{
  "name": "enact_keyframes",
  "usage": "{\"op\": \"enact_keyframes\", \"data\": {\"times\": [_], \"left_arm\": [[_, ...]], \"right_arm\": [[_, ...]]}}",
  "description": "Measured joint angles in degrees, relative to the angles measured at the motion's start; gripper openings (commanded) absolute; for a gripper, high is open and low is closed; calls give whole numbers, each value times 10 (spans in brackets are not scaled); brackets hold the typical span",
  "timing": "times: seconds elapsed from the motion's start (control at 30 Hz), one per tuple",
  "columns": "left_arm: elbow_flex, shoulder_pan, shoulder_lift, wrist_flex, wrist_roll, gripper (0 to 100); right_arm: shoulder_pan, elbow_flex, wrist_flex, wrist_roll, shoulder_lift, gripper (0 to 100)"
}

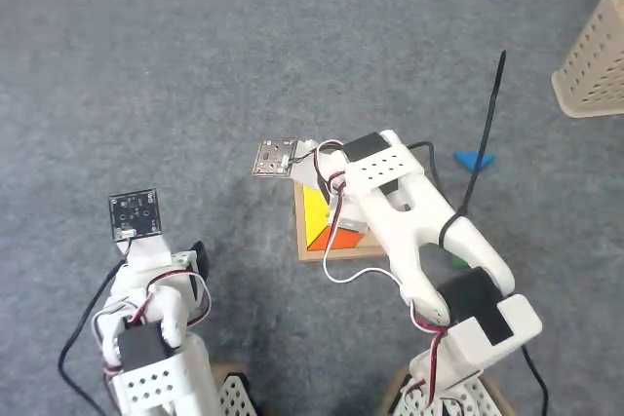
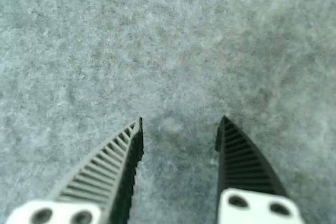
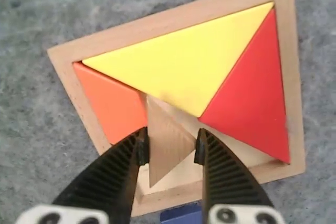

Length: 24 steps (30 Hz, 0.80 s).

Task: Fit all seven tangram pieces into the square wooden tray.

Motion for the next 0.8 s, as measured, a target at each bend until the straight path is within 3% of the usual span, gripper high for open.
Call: {"op": "enact_keyframes", "data": {"times": [0.17, 0.37, 0.6, 0.8], "left_arm": [[0, 0, 0, 0, 0, 216], [0, 0, 0, 0, 0, 216], [0, 0, 0, 0, 0, 216], [0, 0, 0, 0, 0, 216]], "right_arm": [[0, 0, 0, 0, 0, 213], [0, 0, 0, -1, 0, 214], [0, 0, 0, -6, 0, 6], [43, -14, 5, -127, 1, 6]]}}
